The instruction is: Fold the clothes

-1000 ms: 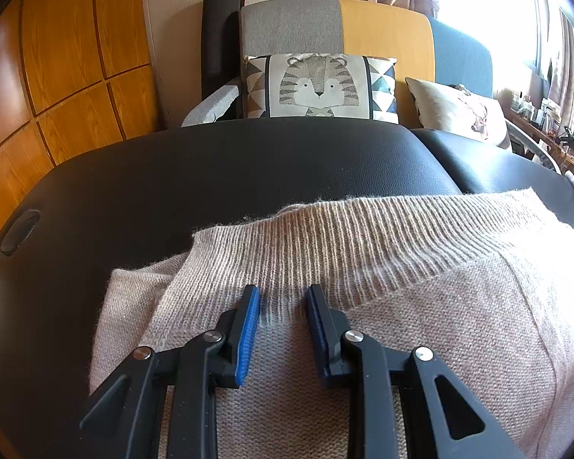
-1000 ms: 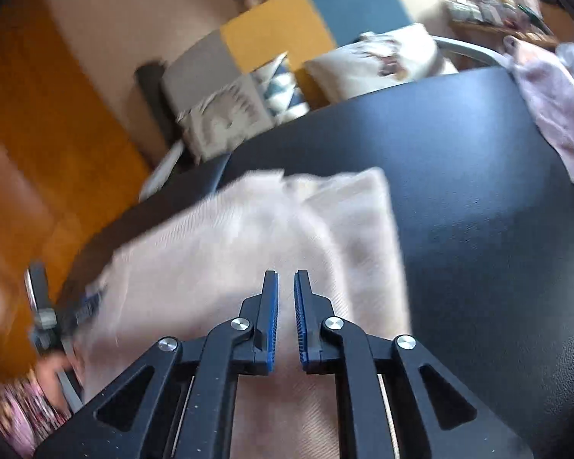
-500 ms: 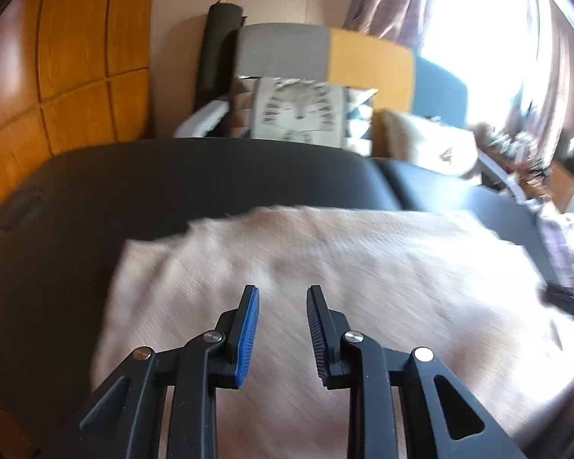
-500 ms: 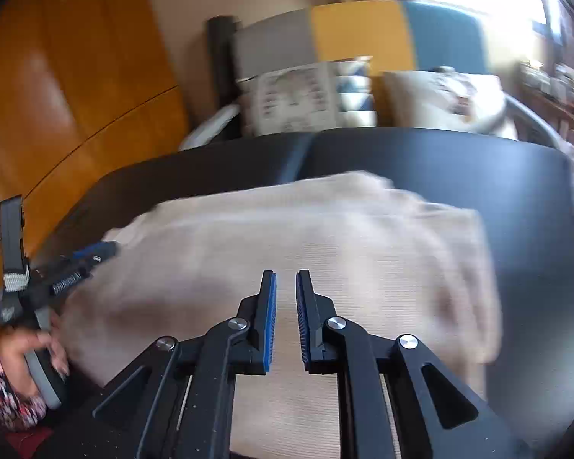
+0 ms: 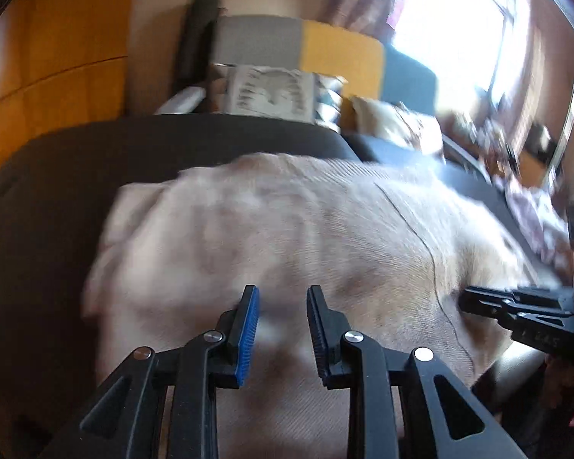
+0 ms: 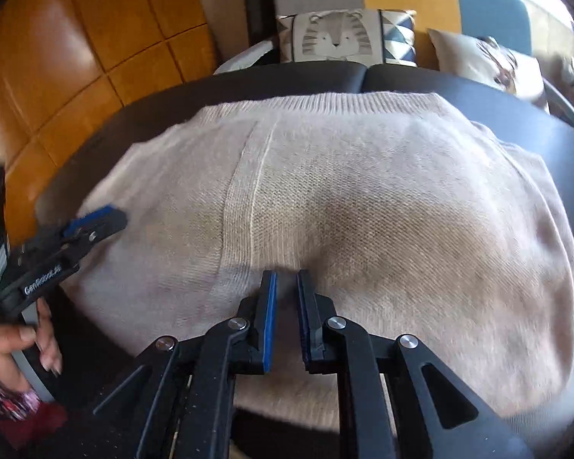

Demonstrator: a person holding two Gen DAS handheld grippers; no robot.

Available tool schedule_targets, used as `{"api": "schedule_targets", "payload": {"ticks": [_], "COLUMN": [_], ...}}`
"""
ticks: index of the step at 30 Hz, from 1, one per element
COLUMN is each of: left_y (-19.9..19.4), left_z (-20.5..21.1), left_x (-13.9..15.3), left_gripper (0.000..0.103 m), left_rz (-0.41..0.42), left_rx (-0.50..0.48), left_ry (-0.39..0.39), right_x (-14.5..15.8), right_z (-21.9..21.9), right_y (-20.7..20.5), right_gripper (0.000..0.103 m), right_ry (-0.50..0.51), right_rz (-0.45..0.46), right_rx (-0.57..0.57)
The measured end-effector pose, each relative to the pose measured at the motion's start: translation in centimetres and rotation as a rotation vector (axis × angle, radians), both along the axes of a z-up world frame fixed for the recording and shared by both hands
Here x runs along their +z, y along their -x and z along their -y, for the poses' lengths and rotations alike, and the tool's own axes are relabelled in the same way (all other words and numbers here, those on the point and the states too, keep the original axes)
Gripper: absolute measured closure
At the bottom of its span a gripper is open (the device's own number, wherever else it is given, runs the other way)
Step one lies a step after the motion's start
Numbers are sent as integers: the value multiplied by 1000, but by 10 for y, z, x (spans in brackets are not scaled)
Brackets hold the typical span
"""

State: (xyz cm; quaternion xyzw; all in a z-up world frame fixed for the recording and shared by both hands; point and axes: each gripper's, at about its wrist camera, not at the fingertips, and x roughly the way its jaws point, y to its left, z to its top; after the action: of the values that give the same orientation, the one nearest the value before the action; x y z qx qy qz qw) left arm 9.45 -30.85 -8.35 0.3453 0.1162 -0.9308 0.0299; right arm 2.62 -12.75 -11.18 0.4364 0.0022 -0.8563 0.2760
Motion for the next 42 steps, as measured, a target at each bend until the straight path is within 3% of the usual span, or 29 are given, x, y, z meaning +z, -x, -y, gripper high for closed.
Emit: {"api": "schedule_targets", "payload": {"ticks": [3,6,10,15,20,23,27,32,35,39,42], "left_y": [-18,-23,-29,-39,-68,-76,-78,-80,-86,-90,-83], "left_z": [11,20,34,54,56,47,41,58,53,51,53], "left_x": [-6,-16,-21,-25,-9,-8,-16,-28,-27,-8,6], "left_gripper": [77,77,77,79,79,79,79,76,77,77,77], "left_rz": [-4,33,23,11,-18,23,96,175,199,104,34], "left_rx": [32,49,52,87,81,31,8,28,9,3,36], "left_ry": [-17,-35,-114,-113,-97,-42,0,-62,-23,-15,-29], "right_x": [11,11,-5,-21,-6,1,-5,-24,-23,-10,-4], "right_z": [22,58,93,93,93,109,138,146,142,144,161], "right_y": [-12,-16,-17,-42,-41,-50,-59,-68,-70,-60,-54], "right_gripper": [91,91,91,91,91,91,91,91,91,91,91], "right_ry": [47,28,-2,-74,-22,21,-12,-83,-83,-6,-17], "right_rz": [-23,-49,19,-39,4,10,-3,26,24,50,25], "right_rx": [92,179,273,340,316,385,441,470,477,465,465]}}
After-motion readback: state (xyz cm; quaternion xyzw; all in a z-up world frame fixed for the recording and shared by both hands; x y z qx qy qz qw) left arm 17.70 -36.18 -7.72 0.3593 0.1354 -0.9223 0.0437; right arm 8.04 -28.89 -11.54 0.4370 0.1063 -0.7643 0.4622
